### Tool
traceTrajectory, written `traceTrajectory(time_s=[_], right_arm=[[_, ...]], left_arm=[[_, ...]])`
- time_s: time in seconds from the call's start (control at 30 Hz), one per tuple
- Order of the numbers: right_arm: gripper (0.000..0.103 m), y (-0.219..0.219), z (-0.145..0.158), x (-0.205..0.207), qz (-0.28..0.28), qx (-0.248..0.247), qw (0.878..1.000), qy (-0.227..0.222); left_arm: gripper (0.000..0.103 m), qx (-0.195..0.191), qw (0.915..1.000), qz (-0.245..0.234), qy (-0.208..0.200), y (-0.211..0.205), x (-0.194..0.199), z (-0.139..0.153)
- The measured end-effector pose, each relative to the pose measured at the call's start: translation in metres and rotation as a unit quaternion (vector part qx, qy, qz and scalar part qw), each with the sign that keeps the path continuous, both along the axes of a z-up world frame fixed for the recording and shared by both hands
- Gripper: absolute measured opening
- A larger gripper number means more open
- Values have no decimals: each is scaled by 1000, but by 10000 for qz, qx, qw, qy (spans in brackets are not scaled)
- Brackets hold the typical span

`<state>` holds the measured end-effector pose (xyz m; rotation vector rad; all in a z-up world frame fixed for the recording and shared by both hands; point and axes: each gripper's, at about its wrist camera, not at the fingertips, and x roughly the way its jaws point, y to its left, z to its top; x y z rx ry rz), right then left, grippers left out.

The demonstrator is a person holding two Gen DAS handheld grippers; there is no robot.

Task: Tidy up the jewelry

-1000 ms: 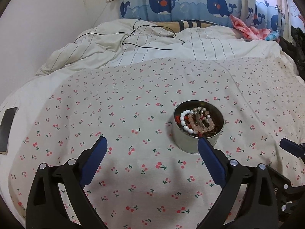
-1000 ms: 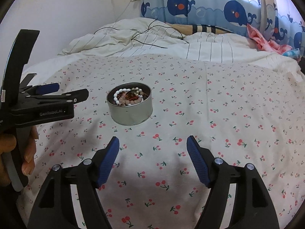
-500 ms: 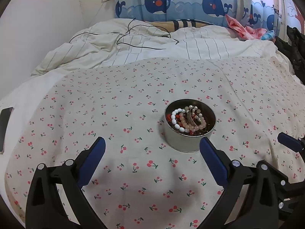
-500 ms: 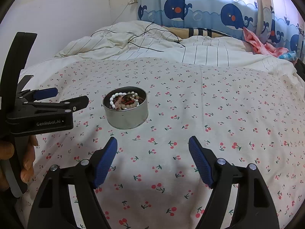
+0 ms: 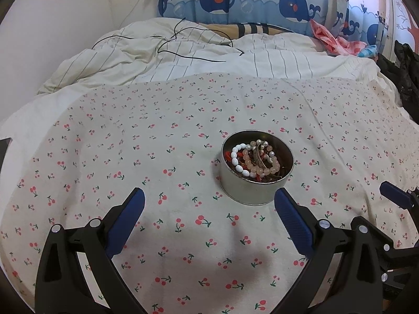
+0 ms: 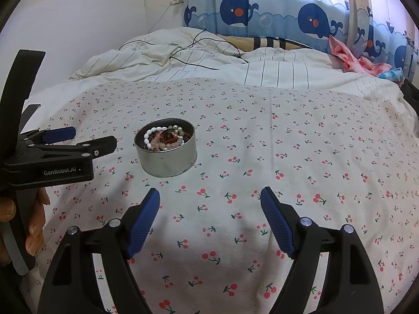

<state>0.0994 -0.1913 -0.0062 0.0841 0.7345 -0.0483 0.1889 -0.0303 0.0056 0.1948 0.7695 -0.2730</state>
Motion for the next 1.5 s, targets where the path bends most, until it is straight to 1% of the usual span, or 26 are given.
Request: traceTrajectory(time_s=[0.27, 0.4, 1.3, 1.4, 1.5], right_arm=[[78, -1, 0, 0, -3, 13, 10000, 15], [81, -2, 0, 0, -12, 16, 10000, 4], [82, -2, -2, 0, -12, 9, 10000, 24], [82, -2, -2, 0, -6, 17, 10000, 21], [82, -2, -2, 0, -1, 17, 10000, 27]], left_arm=[[95, 0, 10000, 1, 13, 0, 0, -1], [95, 1, 10000, 1, 15, 0, 0, -1], [95, 46, 10000, -13, 46, 0, 2, -5], [95, 54, 9999, 21, 87, 1, 4, -6], [95, -3, 9997, 72, 230, 4, 7, -8]])
